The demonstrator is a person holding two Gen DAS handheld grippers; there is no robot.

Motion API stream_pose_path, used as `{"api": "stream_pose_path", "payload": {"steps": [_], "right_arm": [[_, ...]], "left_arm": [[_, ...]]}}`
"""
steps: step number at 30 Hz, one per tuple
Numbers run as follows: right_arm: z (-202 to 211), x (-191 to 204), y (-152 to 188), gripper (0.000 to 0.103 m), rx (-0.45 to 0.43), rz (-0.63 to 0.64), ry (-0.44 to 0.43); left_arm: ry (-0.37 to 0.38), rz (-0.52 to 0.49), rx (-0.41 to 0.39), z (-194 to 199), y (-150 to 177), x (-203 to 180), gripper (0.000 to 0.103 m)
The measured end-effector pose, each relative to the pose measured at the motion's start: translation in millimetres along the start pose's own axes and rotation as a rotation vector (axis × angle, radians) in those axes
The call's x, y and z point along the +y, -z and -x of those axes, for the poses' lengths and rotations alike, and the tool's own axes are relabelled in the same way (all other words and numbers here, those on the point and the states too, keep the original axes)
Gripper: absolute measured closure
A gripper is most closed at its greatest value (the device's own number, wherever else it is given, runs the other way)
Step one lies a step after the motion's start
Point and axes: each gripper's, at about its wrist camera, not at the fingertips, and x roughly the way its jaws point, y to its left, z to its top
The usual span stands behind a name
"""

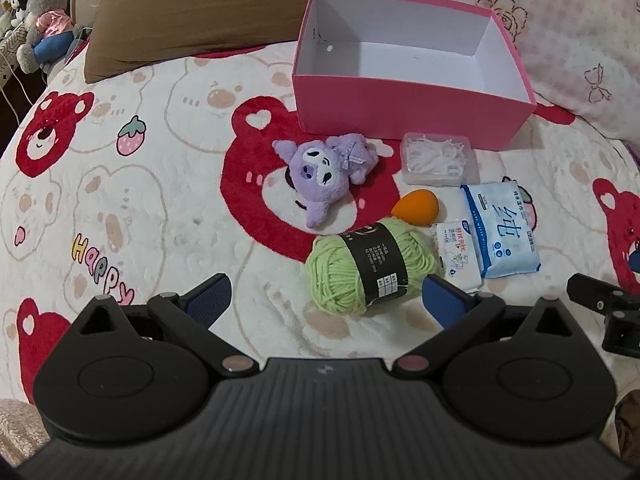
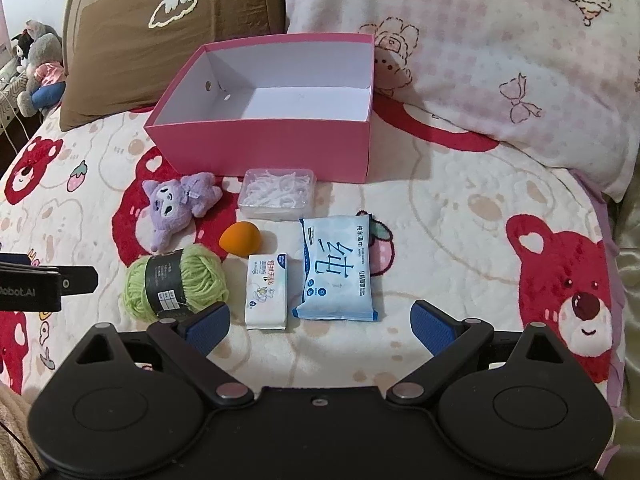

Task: Organize objects
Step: 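Move the left tool toward the green yarn ball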

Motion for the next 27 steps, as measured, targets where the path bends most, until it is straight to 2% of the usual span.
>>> {"api": "stream_pose_path", "payload": {"steps": [10, 15, 24, 27], "right_arm": [[9, -11, -5, 0.004, -0.021, -0.014, 0.011], [9, -9, -4, 0.004, -0.010, 0.023, -0.012], [18, -9, 0, 0.004, -0.027, 0.035, 0.006], [17, -8, 0, 0.004, -0.029, 0.042, 0.007]], "left_arm": [[0.008, 0.000, 0.007, -1, 0, -4, 0.000], [0.011, 0.008, 0.001, 1, 0, -4, 0.000], [0.067, 0.066, 0.014, 5, 0, 4, 0.000], [0.065, 0.070, 0.010, 6, 1, 5, 0.000]]}}
